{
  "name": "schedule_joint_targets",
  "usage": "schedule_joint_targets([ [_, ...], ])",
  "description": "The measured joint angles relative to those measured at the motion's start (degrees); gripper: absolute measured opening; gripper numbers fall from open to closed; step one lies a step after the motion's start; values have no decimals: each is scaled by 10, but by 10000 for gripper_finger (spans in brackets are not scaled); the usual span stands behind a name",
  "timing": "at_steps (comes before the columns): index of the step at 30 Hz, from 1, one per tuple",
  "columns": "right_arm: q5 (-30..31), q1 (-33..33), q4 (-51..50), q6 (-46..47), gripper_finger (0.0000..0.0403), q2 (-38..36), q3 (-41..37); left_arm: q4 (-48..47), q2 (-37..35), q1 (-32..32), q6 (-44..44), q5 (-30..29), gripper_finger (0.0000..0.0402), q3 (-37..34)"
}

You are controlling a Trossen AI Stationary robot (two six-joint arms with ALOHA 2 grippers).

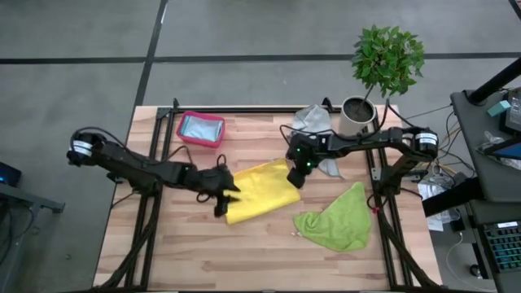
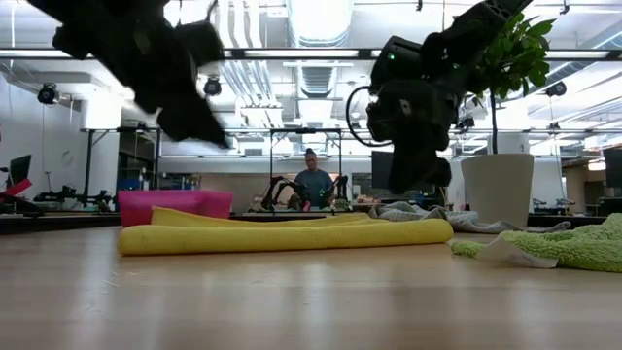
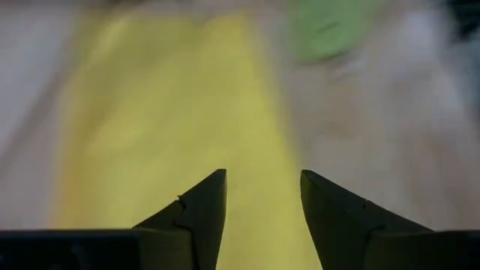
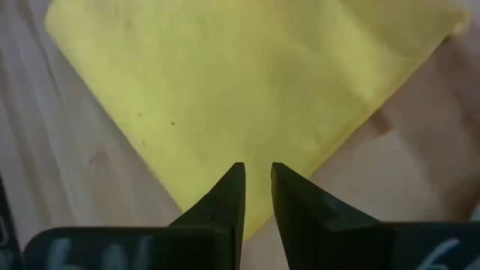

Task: Fold microfiber towels
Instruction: Fold the yellow microfiber cloth

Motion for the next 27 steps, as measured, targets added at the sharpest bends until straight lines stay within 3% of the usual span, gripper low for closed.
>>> schedule_joint_targets([
  [5,-3,16,1,71,59,-4,1,127,-6,-37,40,32,156,-20],
  [14,-5,26,-39,85,61,-13,2,127,-8,-51,-18,29,156,-40],
  [20,4,26,-47,58,97,-5,2,117,21,-51,-19,-58,156,-47],
  [24,18,26,-34,51,100,3,2,122,68,-48,-45,-110,156,-49],
  [27,28,17,-19,94,100,7,5,118,101,-47,-64,-125,155,-49],
])
